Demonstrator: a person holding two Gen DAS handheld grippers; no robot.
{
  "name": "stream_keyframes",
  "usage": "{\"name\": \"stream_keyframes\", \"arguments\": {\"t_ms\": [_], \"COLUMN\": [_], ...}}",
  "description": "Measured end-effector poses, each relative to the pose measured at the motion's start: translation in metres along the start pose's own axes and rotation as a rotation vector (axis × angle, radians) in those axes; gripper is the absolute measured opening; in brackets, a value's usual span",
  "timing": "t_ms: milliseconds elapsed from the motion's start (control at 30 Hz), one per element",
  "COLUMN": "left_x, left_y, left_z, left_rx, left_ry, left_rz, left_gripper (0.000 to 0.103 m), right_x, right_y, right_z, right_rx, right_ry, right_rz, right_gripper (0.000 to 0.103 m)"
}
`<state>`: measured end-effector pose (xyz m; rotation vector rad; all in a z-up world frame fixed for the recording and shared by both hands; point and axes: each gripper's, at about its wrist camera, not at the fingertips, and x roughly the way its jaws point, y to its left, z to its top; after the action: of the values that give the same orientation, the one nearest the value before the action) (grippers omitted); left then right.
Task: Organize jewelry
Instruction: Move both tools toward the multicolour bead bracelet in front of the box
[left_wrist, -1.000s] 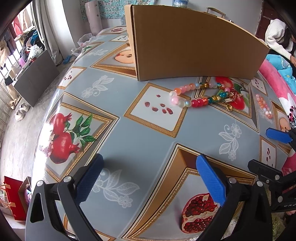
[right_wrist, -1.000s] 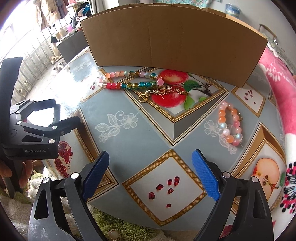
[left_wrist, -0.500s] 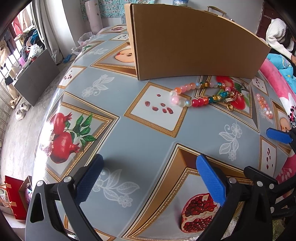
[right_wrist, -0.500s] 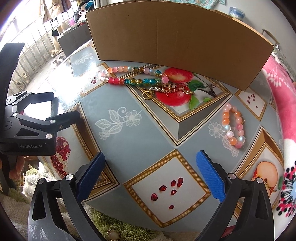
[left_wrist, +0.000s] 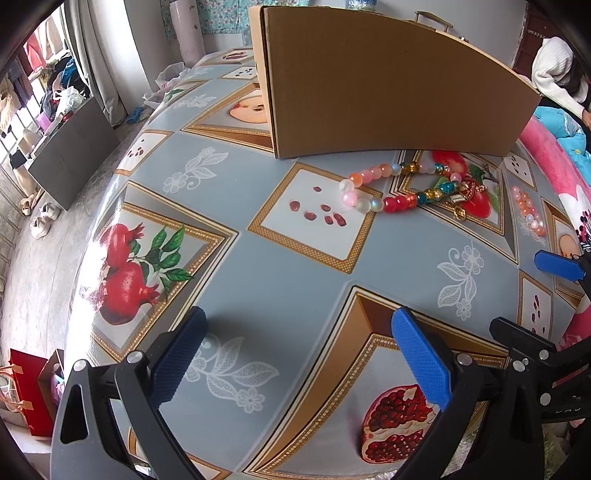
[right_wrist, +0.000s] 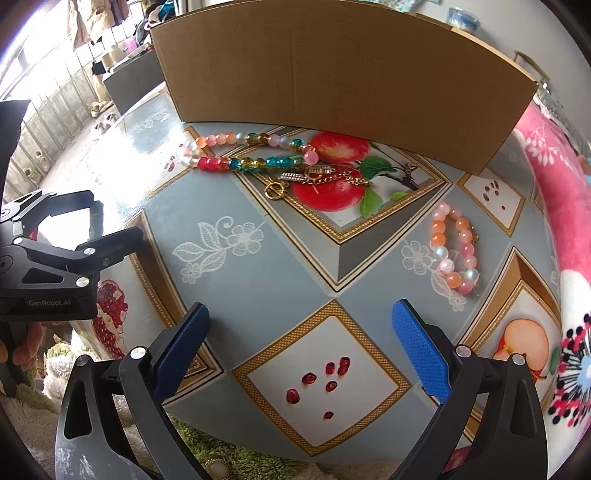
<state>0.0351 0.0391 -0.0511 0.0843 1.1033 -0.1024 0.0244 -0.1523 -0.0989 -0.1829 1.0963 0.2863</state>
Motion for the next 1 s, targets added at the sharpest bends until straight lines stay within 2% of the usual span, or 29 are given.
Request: {"name": "stream_keyframes", "arguments": {"t_ms": [1000], "left_x": [0.001], "left_y": [0.0], "left_z": [0.003], "left_rx": [-0.012], "left_ry": [0.005], "left_rz": [0.005], "left_gripper": [0.099], "right_x": [0.01], "right_y": [-0.002], "right_z": [0.021], "right_rx": [-0.022], "right_ry": [0.053], "right_rz": [0.001], "right_gripper": [0.095]}}
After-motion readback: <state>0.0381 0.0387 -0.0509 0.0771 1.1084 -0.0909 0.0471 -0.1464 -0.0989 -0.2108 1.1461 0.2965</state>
